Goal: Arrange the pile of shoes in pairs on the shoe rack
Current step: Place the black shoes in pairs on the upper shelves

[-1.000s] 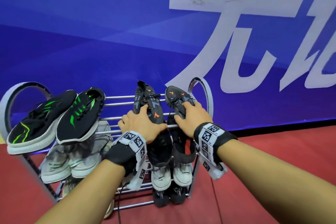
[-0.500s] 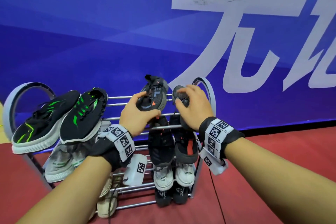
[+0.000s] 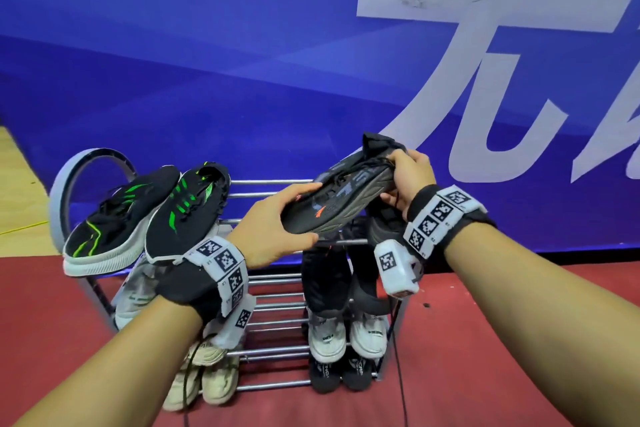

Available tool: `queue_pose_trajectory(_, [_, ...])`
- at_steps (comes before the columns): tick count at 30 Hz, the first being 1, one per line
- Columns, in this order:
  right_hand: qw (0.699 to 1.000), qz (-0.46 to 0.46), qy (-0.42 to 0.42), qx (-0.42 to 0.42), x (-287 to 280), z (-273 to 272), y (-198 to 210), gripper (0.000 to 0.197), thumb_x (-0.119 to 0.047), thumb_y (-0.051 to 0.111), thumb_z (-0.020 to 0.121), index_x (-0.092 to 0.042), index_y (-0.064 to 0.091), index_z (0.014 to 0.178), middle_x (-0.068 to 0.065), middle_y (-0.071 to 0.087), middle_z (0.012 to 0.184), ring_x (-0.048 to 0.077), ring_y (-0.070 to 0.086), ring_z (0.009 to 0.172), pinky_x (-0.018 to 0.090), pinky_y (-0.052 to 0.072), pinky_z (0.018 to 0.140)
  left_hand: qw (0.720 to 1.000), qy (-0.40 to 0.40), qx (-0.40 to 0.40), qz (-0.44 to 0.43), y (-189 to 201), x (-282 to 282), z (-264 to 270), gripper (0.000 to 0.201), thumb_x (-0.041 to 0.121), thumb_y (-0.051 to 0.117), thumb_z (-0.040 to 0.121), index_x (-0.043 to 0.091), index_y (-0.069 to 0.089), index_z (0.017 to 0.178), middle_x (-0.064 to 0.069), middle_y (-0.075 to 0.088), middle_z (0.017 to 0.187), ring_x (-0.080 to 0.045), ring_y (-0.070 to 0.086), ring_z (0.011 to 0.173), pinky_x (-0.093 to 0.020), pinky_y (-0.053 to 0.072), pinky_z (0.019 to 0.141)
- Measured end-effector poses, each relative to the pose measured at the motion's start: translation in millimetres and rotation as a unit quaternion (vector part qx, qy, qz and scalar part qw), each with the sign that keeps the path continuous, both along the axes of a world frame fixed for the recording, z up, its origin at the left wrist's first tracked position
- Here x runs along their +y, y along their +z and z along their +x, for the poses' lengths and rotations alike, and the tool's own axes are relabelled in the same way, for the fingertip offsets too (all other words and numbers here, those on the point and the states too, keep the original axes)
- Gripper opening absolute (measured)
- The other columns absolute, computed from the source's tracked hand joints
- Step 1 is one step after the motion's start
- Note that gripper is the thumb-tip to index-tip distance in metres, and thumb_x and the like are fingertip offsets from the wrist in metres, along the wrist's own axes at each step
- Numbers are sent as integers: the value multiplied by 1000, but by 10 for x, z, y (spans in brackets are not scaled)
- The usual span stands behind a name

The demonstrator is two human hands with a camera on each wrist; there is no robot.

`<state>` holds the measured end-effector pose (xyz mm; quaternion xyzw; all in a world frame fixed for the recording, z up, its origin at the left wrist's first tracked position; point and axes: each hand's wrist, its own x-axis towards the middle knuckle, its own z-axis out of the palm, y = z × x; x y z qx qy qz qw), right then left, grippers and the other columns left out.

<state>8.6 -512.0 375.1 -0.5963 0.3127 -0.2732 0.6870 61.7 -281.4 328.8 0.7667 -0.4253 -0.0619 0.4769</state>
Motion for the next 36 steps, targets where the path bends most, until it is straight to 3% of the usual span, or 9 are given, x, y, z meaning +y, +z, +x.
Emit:
queue_pose_trajectory(5, [984, 123, -73, -110, 42, -67, 29, 49, -14, 64, 82, -25, 34, 119, 12, 60, 110, 30, 71, 91, 36, 59, 57, 964, 254, -56, -60, -164, -81, 64, 63, 31, 70, 85, 25, 47, 143, -1, 50, 143, -16, 43, 137, -38, 35, 115])
queue_pose_trajectory(9, [984, 128, -26, -119, 349, -133, -8, 56, -7, 65, 79, -25, 31, 119, 17, 54, 115, 31, 69, 90, 35, 59, 58, 916, 254, 265, -161, -135, -311, -36, 77, 47, 68, 87, 27, 32, 150, -1, 56, 134, -23, 75, 80, -41, 62, 71])
queue_pose_trajectory(11, [990, 104, 21, -93, 496, -179, -79, 52, -9, 66, 80, -23, 32, 118, 17, 54, 111, 27, 68, 79, 35, 59, 59, 874, 250, 351, -223, -142, -398, -25, 82, 42, 69, 88, 26, 23, 154, 0, 51, 134, -29, 75, 81, -36, 61, 65])
queue_pose_trajectory(15, [996, 20, 85, -18, 636, -271, -243, 51, -14, 70, 82, -25, 33, 115, 12, 51, 116, 28, 67, 95, 33, 61, 58, 813, 274, 397, -326, -141, -365, 91, 70, 11, 62, 93, 23, 27, 152, -8, 61, 116, -33, 70, 89, -28, 61, 58])
queue_pose_trajectory(19, [987, -83, 134, 27, 712, -335, -463, 54, -21, 74, 82, -30, 45, 127, -2, 68, 100, 24, 74, 85, 38, 64, 69, 828, 292, 346, -331, -203, -307, 226, 69, 6, 58, 84, 32, 38, 145, -14, 66, 118, -29, 67, 73, -25, 54, 47])
queue_pose_trajectory(23, [929, -342, 115, 84, 673, -358, -575, 73, -50, 83, 62, -29, 53, 125, -1, 60, 120, 14, 60, 109, 34, 51, 99, 858, 279, 304, -307, -145, -265, 284, 77, 14, 59, 78, 37, 35, 148, -8, 66, 125, -28, 66, 80, -25, 54, 52])
queue_pose_trajectory(29, [884, -440, 104, 122, 708, -364, -628, 70, -70, 72, 62, -32, 57, 119, -6, 65, 113, 15, 63, 105, 36, 54, 93, 884, 233, 293, -280, -222, -270, 283, 80, 21, 65, 89, 38, 22, 155, -12, 57, 138, -22, 70, 100, -41, 62, 77])
queue_pose_trajectory(33, [876, -452, 61, 160, 798, -308, -582, 74, -63, 76, 72, -20, 49, 127, 6, 52, 120, 28, 60, 107, 35, 48, 89, 946, 258, 153, -122, -210, -361, 52, 63, 50, 63, 78, 27, 53, 137, -3, 69, 119, -25, 69, 99, -47, 56, 90])
queue_pose_trajectory(36, [865, -464, 53, 186, 853, -269, -607, 76, -67, 76, 68, -19, 46, 119, 5, 49, 117, 31, 63, 101, 37, 52, 81, 953, 277, 119, -38, -242, -429, -29, 65, 57, 54, 86, 19, 54, 139, -1, 63, 131, -24, 58, 122, -43, 44, 105])
